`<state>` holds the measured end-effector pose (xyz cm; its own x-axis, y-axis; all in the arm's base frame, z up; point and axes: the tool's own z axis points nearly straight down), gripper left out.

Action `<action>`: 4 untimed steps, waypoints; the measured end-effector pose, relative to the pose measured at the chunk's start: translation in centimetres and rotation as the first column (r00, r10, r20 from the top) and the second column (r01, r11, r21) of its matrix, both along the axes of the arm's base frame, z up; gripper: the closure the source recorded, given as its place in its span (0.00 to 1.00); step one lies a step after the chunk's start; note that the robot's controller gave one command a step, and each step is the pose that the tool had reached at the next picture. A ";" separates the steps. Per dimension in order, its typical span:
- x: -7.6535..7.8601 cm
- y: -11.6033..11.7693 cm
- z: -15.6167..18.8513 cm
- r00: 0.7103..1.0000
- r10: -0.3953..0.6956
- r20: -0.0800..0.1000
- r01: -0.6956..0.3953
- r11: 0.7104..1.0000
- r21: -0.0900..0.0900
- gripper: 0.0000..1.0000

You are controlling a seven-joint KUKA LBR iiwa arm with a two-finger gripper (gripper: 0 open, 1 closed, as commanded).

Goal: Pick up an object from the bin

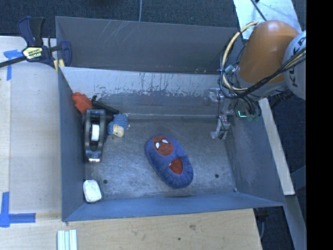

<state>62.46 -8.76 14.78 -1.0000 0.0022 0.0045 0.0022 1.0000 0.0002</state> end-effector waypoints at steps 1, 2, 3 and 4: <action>-5.5 5.3 -2.3 0.996 0.092 0.002 -0.092 0.996 0.002 0.00; -9.1 11.1 -6.6 0.996 0.086 0.008 -0.086 0.996 0.001 0.00; -9.0 11.0 -6.6 0.996 0.086 0.010 -0.086 0.996 0.000 1.00; -9.6 12.0 5.4 0.998 0.056 0.016 -0.056 0.998 0.000 1.00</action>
Offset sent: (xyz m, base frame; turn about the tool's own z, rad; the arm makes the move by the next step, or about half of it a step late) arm -0.0537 0.0503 -0.0217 -0.0874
